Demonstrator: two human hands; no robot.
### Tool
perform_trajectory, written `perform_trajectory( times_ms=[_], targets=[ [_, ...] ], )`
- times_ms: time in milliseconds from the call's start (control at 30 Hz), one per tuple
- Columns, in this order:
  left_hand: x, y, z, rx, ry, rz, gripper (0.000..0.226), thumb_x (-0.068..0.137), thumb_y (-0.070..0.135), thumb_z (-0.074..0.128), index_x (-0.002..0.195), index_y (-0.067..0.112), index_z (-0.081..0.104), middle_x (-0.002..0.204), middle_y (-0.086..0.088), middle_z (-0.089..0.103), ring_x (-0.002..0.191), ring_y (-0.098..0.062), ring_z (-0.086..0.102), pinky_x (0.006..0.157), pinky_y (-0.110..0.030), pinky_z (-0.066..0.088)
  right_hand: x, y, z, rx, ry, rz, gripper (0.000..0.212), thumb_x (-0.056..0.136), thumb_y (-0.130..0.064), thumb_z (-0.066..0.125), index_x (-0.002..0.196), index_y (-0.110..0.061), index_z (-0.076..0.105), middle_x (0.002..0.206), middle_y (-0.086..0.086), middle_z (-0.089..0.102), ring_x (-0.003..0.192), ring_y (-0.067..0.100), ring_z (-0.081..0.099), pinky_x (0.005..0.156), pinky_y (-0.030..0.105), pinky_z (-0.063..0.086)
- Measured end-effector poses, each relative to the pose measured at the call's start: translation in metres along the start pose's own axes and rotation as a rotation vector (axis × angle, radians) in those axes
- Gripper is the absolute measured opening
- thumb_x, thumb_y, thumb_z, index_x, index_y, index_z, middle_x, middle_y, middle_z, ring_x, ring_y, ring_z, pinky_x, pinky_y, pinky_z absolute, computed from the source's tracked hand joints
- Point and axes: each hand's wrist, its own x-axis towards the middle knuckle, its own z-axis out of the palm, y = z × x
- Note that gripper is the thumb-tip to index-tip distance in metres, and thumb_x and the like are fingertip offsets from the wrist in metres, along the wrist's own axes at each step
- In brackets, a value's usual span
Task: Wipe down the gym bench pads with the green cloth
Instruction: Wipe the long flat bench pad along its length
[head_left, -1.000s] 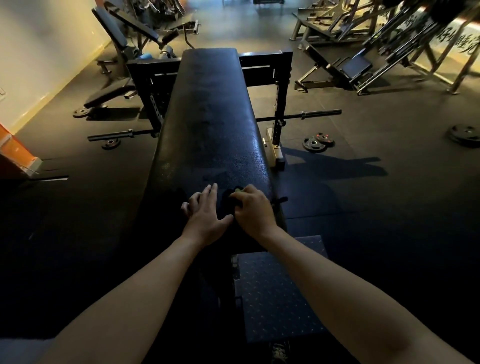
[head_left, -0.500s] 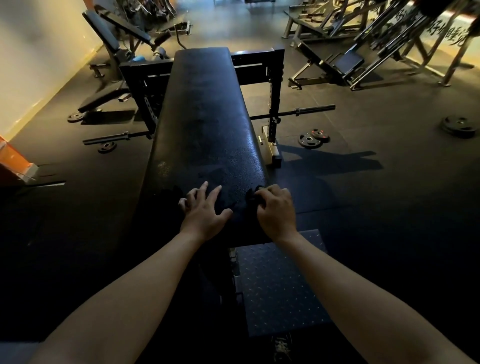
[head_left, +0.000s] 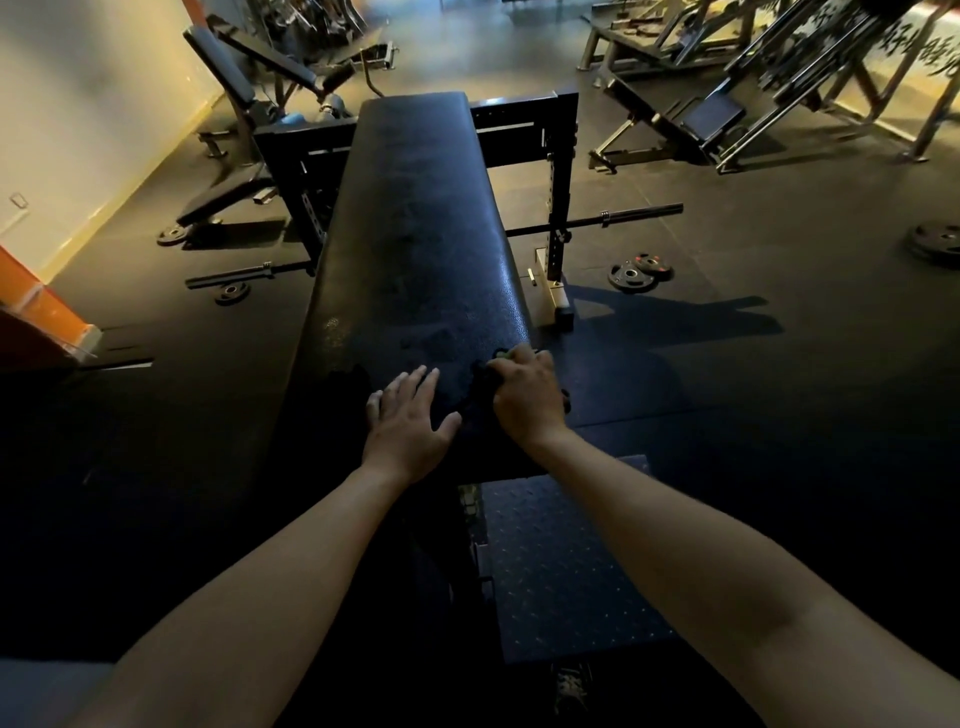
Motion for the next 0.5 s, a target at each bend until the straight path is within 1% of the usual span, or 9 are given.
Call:
perform_trajectory(
  times_ms=[67,133,200,267,300,333,400,433,500],
  targets=[
    [0.000,0.002,0.000,-0.011,-0.013,-0.005,0.070,0.101,0.044,0.045,0.160,0.019,0.017,0.167,0.001,0.012,0.153,-0.016,0.002,0.121,-0.042,-0.001,-0.018,-0.012,0.007,0.026,-0.005,-0.117,0.033,0.093,-0.011,0.051,0.117,-0.015,0.073,0.114,0.010,0.060,0.105,0.032,0.049,0.087,0.036,0.043],
    [-0.001,0.005,0.001,-0.022,-0.025,-0.008,0.065,0.102,0.038,0.041,0.160,0.019,0.017,0.168,0.000,0.010,0.151,-0.015,0.001,0.120,-0.044,-0.001,-0.035,-0.017,0.010,0.092,-0.010,-0.181,0.033,0.089,-0.016,0.053,0.114,-0.017,0.074,0.105,0.008,0.063,0.097,0.030,0.053,0.080,0.037,0.049],
    [-0.006,0.010,0.004,-0.057,-0.022,-0.023,0.062,0.100,0.036,0.035,0.159,0.023,0.020,0.167,0.001,0.011,0.148,-0.017,0.004,0.119,-0.045,0.003,-0.045,-0.014,0.007,0.139,-0.013,-0.210,0.034,0.087,-0.019,0.054,0.114,-0.019,0.074,0.102,0.006,0.064,0.094,0.028,0.054,0.074,0.038,0.052],
    [-0.012,0.018,0.010,-0.039,0.025,-0.034,0.060,0.099,0.037,0.030,0.157,0.026,0.025,0.166,0.002,0.014,0.144,-0.020,0.011,0.117,-0.044,0.008,-0.045,-0.003,0.002,0.106,0.011,-0.236,0.032,0.087,-0.016,0.056,0.113,-0.017,0.073,0.102,0.007,0.063,0.095,0.029,0.054,0.069,0.040,0.053],
    [-0.014,0.021,0.013,-0.008,0.057,-0.041,0.057,0.101,0.039,0.029,0.156,0.027,0.027,0.166,0.003,0.015,0.142,-0.021,0.014,0.116,-0.043,0.010,-0.040,0.004,0.000,0.090,0.037,-0.211,0.030,0.087,-0.013,0.056,0.112,-0.016,0.072,0.103,0.008,0.063,0.097,0.031,0.053,0.069,0.039,0.052],
    [-0.015,0.023,0.014,0.012,0.073,-0.051,0.054,0.103,0.042,0.030,0.156,0.029,0.028,0.166,0.003,0.016,0.142,-0.021,0.016,0.115,-0.043,0.010,-0.033,0.012,-0.003,0.089,0.064,-0.148,0.028,0.088,-0.010,0.056,0.112,-0.014,0.071,0.105,0.009,0.063,0.099,0.032,0.051,0.070,0.037,0.048],
    [-0.015,0.023,0.015,0.026,0.060,-0.060,0.055,0.104,0.047,0.032,0.156,0.030,0.027,0.166,0.004,0.015,0.143,-0.020,0.014,0.116,-0.043,0.007,-0.013,0.027,-0.007,0.126,0.103,0.050,0.031,0.090,-0.005,0.053,0.117,-0.013,0.067,0.113,0.011,0.059,0.103,0.032,0.046,0.077,0.031,0.035],
    [-0.015,0.022,0.016,0.032,0.046,-0.057,0.057,0.103,0.050,0.032,0.156,0.031,0.026,0.166,0.005,0.014,0.144,-0.020,0.012,0.117,-0.043,0.006,-0.002,0.036,-0.007,0.155,0.099,0.155,0.035,0.090,-0.004,0.051,0.121,-0.013,0.065,0.116,0.012,0.057,0.105,0.032,0.044,0.079,0.030,0.031],
    [-0.015,0.021,0.015,0.038,0.034,-0.047,0.059,0.102,0.053,0.030,0.156,0.031,0.025,0.165,0.006,0.014,0.145,-0.019,0.009,0.118,-0.044,0.004,0.014,0.053,-0.006,0.227,0.072,0.315,0.041,0.091,-0.003,0.046,0.129,-0.013,0.059,0.122,0.017,0.054,0.108,0.035,0.044,0.082,0.029,0.028]
  ],
)
